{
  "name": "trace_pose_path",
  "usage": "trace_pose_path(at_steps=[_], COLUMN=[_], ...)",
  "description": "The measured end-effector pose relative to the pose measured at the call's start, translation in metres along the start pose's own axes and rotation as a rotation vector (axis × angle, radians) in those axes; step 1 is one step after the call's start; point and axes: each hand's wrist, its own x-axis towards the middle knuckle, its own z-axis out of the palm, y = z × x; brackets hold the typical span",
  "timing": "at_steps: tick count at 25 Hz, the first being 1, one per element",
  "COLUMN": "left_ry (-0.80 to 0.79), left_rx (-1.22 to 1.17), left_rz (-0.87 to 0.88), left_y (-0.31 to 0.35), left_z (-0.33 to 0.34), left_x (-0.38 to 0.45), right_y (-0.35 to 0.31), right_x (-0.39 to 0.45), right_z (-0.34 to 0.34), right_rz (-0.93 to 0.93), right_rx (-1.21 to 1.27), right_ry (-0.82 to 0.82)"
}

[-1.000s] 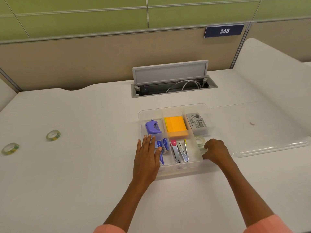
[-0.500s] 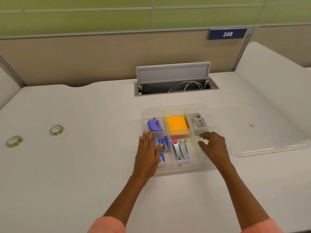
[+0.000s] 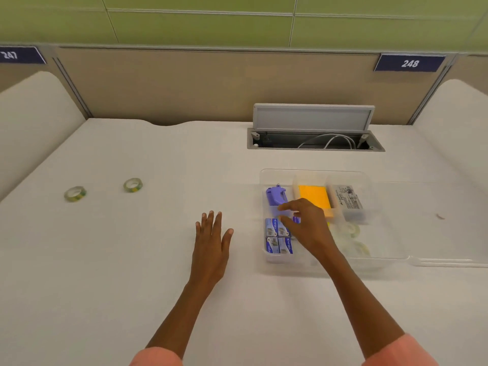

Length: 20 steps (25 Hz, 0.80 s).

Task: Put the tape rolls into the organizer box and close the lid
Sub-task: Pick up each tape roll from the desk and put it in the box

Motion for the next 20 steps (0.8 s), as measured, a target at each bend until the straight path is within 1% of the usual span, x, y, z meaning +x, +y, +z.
trace_pose_path(at_steps=[5, 9, 14, 17, 20], left_ry=[0.068, 0.117, 0.127, 0.116, 0.152], left_rx=[0.074, 0.130, 0.220, 0.266, 0.309], left_rz=[-0.093, -0.177, -0.267, -0.287, -0.273], left_y=[-0.059, -0.102, -0.143, -0.159, -0.170], left_z=[-0.043, -0.075, -0.099, -0.104, -0.102], left_x=[-0.004, 0.000, 0.014, 0.020, 0.019], right_y=[-0.043, -0.074, -0.109, -0.122, -0.137], right_x=[0.016, 0.029, 0.046, 0.056, 0.071], right_z=[0.058, 0.111, 0.172, 0.202, 0.231], right_rz=[-0.082, -0.147, -0.188, -0.226, -0.303], right_rx=[0.067, 0.046, 0.006, -0.058, -0.167], right_ry=[-0.143, -0.276, -0.409, -0.460, -0.511])
